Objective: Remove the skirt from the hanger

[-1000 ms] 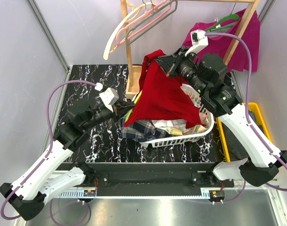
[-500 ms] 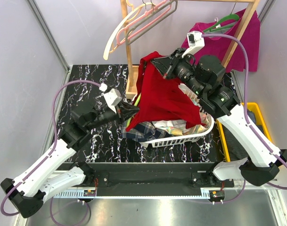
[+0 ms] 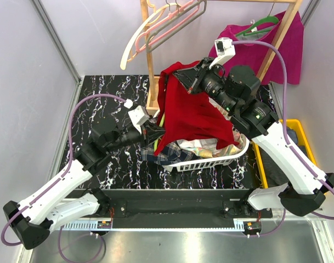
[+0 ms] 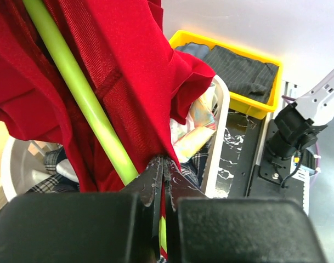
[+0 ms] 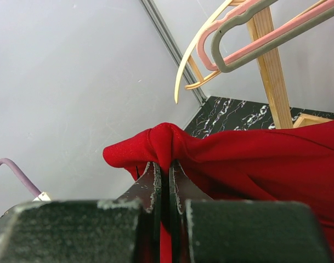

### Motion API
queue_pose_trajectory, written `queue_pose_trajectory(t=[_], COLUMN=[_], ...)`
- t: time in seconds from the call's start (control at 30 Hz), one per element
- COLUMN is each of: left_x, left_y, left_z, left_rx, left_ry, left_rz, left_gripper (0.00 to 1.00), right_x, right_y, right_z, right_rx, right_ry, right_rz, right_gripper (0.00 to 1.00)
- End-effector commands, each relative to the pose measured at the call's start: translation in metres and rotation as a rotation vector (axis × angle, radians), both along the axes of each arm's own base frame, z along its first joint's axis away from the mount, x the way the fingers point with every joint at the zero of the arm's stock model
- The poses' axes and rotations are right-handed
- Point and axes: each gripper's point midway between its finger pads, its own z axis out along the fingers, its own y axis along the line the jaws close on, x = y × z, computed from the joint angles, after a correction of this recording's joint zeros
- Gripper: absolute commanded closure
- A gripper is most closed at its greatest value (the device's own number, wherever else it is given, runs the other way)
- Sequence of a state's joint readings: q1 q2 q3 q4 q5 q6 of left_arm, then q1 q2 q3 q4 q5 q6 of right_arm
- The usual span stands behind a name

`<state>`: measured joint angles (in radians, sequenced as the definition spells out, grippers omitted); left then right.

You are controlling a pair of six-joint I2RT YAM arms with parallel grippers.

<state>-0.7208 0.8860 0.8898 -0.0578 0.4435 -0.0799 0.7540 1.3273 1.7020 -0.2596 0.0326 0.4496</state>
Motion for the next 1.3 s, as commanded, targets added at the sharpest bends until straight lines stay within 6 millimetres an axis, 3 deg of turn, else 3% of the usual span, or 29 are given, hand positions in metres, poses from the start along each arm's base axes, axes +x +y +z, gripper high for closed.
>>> queue_pose_trajectory(t=[0.0,0.2,0.53,0.57,0.6,0.63,0.67,0.77,0.87,0.93,1.03,1.27], left_x=[0.008,0.019,0.036,0.034,0.032,0.03,0.029,0.026,0.025,0.026,0.031,0.034], left_y=[0.002,0.01,0.027,0.026,0.026,0.024,0.023,0.018,0.015,0.014,0.017,0.024], left_z=[0.002,0.002,0.038,0.041,0.043,0.044,0.044,0.044,0.043,0.041,0.047,0.073], left_rx=[0.018,0.049,0.04,0.033,0.027,0.022,0.019,0.019,0.017,0.017,0.014,-0.015], left_ry=[-0.045,-0.058,-0.169,-0.177,-0.182,-0.18,-0.176,-0.176,-0.165,-0.159,-0.184,-0.24], left_rz=[0.033,0.103,0.228,0.218,0.206,0.192,0.186,0.149,0.134,0.135,0.163,0.194], left_gripper=[1.0,1.0,0.98,0.83,0.49,0.31,0.29,0.33,0.51,0.54,0.48,0.44], right_x=[-0.037,-0.046,-0.044,-0.045,-0.046,-0.045,-0.046,-0.046,-0.048,-0.049,-0.05,-0.051], right_y=[-0.022,-0.022,-0.02,-0.02,-0.022,-0.021,-0.023,-0.024,-0.025,-0.026,-0.027,-0.026], right_z=[0.1,0.106,0.096,0.097,0.098,0.097,0.098,0.1,0.1,0.101,0.101,0.1], right_rx=[0.225,0.234,0.215,0.216,0.216,0.215,0.216,0.217,0.215,0.212,0.211,0.208], right_ry=[-0.227,-0.248,-0.244,-0.245,-0.249,-0.248,-0.251,-0.257,-0.259,-0.264,-0.264,-0.263], right_rz=[0.032,0.046,0.044,0.044,0.043,0.041,0.04,0.034,0.034,0.037,0.039,0.043], right_gripper=[1.0,1.0,1.0,1.0,1.0,1.0,1.0,1.0,1.0,1.0,1.0,1.0])
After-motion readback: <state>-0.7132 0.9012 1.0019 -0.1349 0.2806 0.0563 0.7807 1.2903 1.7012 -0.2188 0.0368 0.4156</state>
